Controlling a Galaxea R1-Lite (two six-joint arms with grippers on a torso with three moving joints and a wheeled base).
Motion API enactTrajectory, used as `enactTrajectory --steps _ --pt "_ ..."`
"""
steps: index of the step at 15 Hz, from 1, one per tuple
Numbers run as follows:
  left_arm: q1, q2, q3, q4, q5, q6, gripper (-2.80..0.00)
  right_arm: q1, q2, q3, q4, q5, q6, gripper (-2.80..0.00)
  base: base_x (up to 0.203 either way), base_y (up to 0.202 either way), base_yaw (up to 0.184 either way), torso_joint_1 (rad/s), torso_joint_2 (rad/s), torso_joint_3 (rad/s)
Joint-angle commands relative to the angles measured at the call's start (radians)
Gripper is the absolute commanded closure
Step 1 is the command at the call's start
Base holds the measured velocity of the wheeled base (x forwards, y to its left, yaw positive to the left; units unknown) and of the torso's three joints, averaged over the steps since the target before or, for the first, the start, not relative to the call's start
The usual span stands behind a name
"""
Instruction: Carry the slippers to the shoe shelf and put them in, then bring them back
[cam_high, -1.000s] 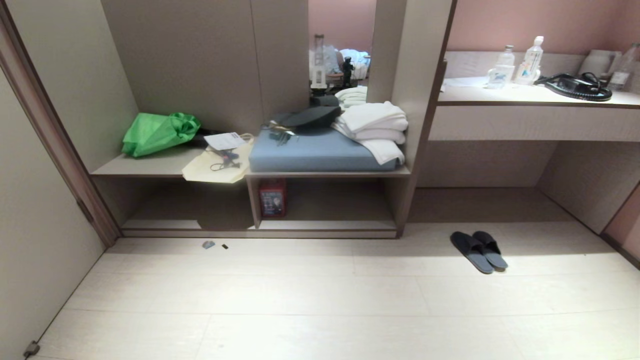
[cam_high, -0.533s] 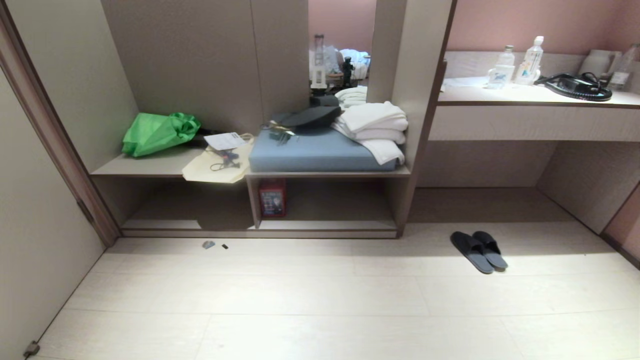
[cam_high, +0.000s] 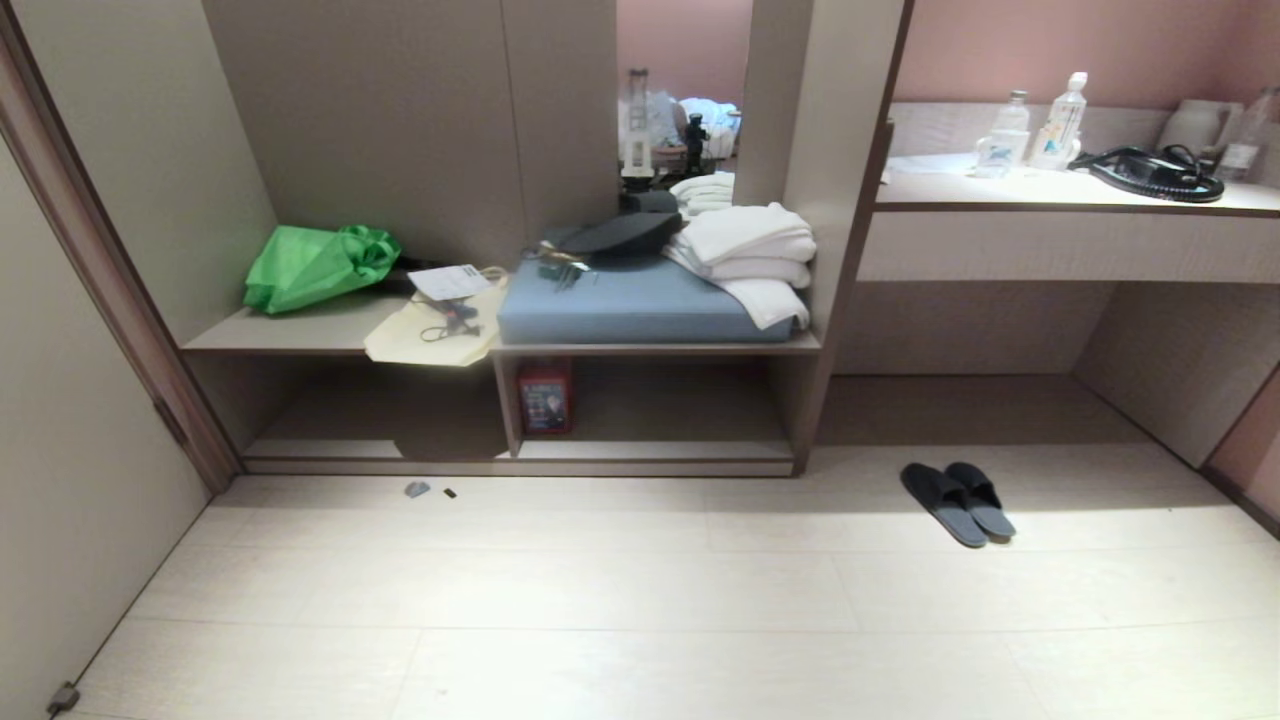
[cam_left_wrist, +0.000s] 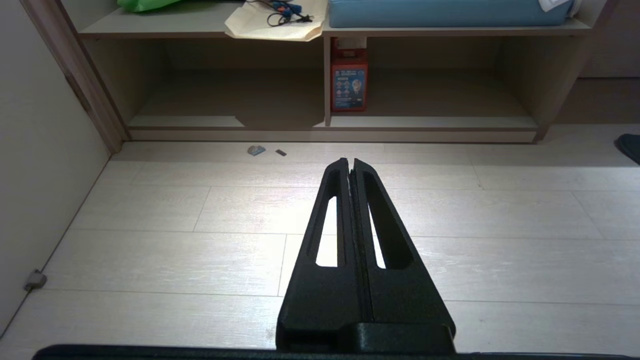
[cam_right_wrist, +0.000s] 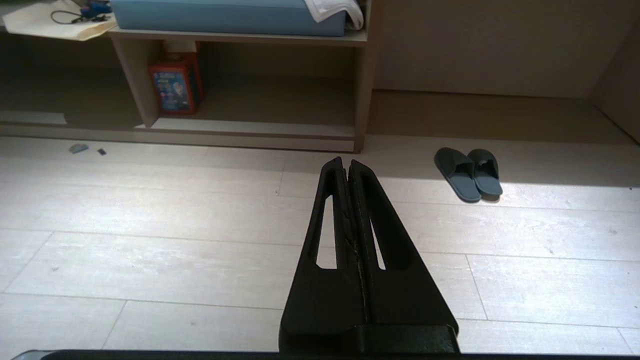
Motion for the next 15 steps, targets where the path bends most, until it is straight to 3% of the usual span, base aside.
enactTrajectory --steps 1,8,15 --pt "0.000 0.001 0.000 0.000 0.000 0.000 0.00 0.000 0.000 0.000 0.000 0.000 0.000 0.00 0.000 0.000 0.000 0.000 0.00 0.000" --pt "0.000 0.001 0.000 0.000 0.000 0.000 0.00 0.000 0.000 0.000 0.000 0.002 -0.014 0.00 0.000 0.000 0.000 -0.028 0.11 0.080" --pt "0.000 0.001 0.000 0.000 0.000 0.000 0.00 0.000 0.000 0.000 0.000 0.002 -0.014 0.00 -0.002 0.007 -0.157 -0.023 0.10 0.072"
